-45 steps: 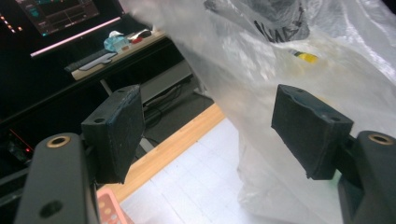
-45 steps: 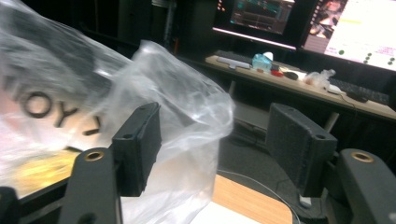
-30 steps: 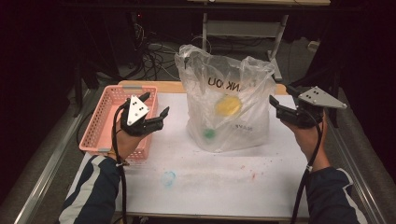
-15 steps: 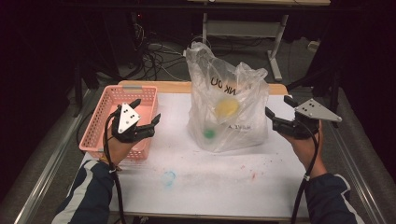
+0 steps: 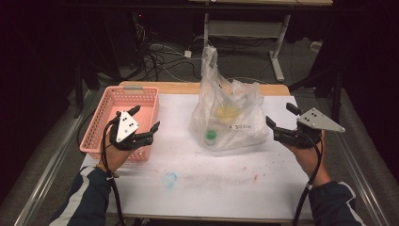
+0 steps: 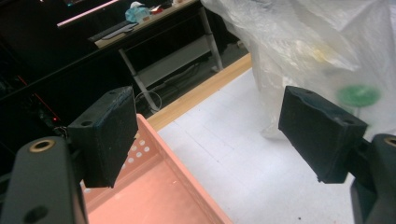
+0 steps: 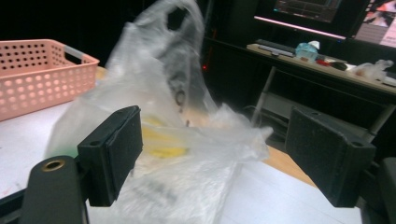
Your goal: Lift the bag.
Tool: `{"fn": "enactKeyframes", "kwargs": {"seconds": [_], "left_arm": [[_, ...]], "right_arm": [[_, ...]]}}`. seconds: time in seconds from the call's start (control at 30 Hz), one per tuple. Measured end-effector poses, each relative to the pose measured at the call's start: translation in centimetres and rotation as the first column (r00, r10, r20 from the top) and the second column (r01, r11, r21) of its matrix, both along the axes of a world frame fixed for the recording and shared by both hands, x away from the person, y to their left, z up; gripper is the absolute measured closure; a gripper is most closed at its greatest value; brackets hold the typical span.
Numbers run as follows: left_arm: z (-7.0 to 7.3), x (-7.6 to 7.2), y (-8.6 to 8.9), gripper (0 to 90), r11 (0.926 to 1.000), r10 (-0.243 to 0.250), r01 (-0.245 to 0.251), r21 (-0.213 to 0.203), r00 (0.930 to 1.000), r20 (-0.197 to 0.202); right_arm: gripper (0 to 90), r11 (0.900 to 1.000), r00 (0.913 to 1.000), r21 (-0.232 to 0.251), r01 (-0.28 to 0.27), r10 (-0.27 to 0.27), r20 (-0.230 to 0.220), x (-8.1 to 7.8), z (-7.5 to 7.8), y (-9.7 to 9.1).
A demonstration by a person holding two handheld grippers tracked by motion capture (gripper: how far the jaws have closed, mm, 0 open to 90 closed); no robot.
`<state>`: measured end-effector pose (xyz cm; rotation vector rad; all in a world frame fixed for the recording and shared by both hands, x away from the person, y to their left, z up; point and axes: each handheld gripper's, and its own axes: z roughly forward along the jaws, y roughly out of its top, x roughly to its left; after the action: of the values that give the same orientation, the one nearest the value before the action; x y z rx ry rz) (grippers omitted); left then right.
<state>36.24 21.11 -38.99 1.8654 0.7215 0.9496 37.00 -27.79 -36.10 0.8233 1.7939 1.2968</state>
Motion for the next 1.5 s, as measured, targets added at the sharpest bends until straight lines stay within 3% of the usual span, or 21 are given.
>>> {"fn": "enactKeyframes", "kwargs": {"seconds": [0.5, 1.17, 1.5], "left_arm": [[-1.1, -1.7, -0.1, 16.2, 0.9985, -0.037, 0.037, 0.041, 0.9993, 0.000], [-3.9, -3.7, -0.6, 16.1, 0.9886, -0.080, 0.085, 0.124, 0.9957, -0.048], [-5.1, -4.1, 0.2, 16.1, 0.9903, -0.066, 0.074, 0.117, 0.9953, -0.071]], "right_arm": [[17.9, 0.9985, 0.9992, -0.037, -0.039, 0.039, -0.013, -1.9, -1.6, 0.9], [18.1, 0.9957, 0.9979, -0.067, -0.064, 0.063, -0.016, -4.5, -4.3, 0.6], [17.9, 0.9915, 0.9964, -0.105, -0.076, 0.072, -0.045, -5.5, -6.6, 0.3]]}}
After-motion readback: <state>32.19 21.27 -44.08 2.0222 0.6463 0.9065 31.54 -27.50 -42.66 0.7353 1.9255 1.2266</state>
